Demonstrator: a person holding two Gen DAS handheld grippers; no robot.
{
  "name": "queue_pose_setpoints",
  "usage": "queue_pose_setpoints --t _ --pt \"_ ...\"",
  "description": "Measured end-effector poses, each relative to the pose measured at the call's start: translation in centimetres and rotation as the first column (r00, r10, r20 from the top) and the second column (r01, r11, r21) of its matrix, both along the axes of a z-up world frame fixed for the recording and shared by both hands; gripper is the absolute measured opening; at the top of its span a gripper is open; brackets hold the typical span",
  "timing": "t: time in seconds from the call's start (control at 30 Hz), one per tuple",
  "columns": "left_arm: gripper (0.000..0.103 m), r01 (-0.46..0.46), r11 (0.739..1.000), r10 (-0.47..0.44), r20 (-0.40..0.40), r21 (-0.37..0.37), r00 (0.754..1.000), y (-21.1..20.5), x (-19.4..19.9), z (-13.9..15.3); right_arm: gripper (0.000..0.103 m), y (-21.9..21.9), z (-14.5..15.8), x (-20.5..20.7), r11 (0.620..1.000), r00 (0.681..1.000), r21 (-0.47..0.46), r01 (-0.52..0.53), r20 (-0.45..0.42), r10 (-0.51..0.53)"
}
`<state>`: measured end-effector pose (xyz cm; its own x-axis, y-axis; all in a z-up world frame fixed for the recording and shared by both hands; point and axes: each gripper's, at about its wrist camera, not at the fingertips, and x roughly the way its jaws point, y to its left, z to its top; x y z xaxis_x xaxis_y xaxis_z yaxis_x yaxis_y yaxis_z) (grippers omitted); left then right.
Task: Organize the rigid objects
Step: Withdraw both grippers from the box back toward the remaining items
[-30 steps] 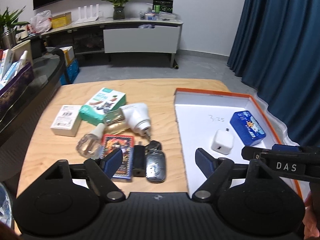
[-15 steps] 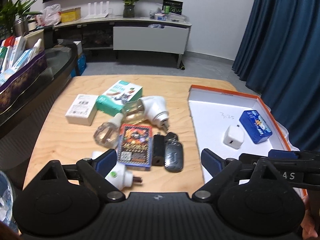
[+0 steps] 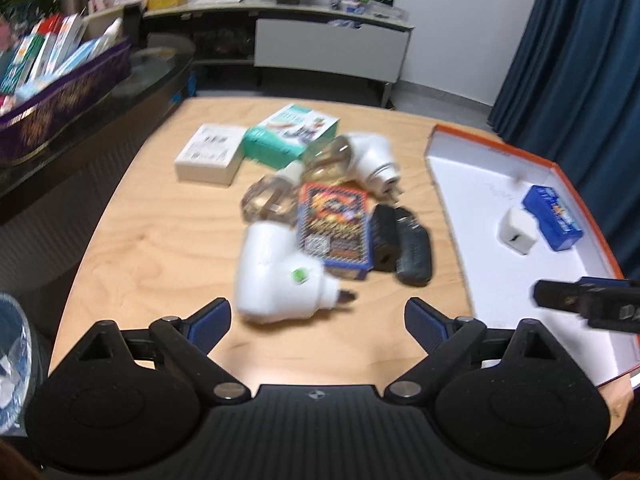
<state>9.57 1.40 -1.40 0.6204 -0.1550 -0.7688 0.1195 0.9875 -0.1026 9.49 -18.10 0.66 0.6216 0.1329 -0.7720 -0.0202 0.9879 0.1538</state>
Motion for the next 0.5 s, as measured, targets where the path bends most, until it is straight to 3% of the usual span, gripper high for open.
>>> queue_pose_setpoints --t 0.23,0.5 --pt "0.100 -0.036 0.999 0.036 -0.007 0.019 0.999 1.3 1.4 -1.5 0.085 -0.1 -0.2 0.0 1.000 1.000 0.010 0.001 -0.003 -0.001" --pt "0.100 0.011 0.999 -0.012 0.003 0.037 1.000 0.6 3.5 -2.8 0.085 0.0 -0.2 0.1 1.000 1.000 0.018 0.001 -0.001 -0.001"
